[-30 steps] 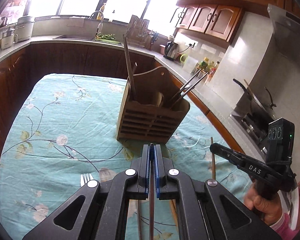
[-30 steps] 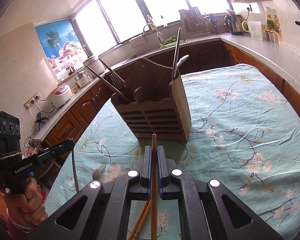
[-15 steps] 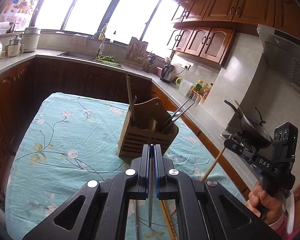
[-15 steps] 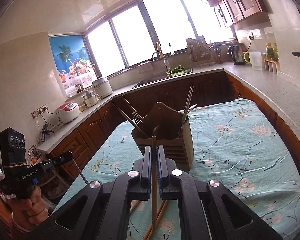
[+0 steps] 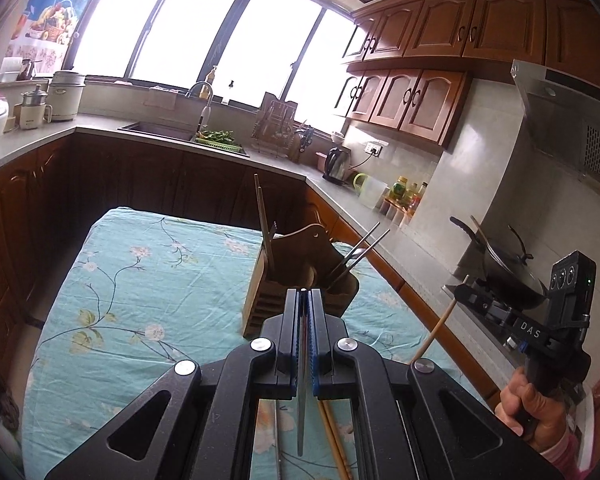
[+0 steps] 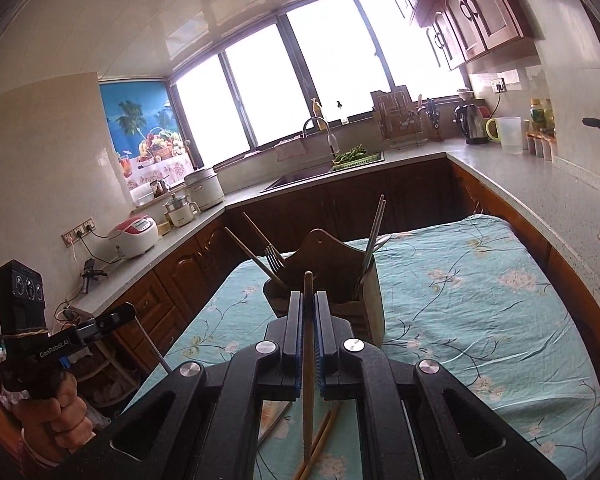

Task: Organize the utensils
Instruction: 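Lift both held chopsticks and carry them over the wooden caddy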

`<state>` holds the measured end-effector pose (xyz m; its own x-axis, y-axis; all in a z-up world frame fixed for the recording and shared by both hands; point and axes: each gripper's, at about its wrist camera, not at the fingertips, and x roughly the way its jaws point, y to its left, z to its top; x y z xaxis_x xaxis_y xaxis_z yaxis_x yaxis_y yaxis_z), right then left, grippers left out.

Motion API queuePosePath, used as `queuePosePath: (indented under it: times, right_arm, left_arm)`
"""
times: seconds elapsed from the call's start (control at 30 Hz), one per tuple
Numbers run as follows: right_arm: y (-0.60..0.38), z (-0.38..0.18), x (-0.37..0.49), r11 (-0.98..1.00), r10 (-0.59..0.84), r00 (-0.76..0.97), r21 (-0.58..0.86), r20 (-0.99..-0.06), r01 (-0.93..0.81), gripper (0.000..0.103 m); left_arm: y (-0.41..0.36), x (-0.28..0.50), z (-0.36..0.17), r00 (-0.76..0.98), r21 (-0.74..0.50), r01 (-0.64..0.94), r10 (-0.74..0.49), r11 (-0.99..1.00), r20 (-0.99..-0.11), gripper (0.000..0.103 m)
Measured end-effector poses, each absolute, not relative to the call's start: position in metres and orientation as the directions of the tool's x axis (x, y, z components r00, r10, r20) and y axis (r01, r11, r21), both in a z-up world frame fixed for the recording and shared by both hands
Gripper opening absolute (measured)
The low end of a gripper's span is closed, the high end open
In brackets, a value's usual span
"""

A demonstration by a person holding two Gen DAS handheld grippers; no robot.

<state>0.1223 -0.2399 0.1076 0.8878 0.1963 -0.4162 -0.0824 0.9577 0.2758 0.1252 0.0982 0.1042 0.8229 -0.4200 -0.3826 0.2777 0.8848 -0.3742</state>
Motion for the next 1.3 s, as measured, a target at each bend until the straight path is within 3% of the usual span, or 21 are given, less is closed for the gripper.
queuePosePath:
  times: [0.67,1.3]
  right_arm:
    - [-0.248,0.127,0.145,0.961,0.178,0.912,0.266,-0.370,-0.079,0.005]
    - [-0.276,0.182,0.214,0.960,0.088,0.975,0.279,-0.206,-0.027,0.005]
  left_arm:
    - [0.105,0.154,0.114,0.857,-0.386,0.269,-0.402,0.882,-0.321,0.002]
    - [0.104,0.237,0.139,0.941,-0.390,0.215,-0.298,0.895,-0.164,0.002]
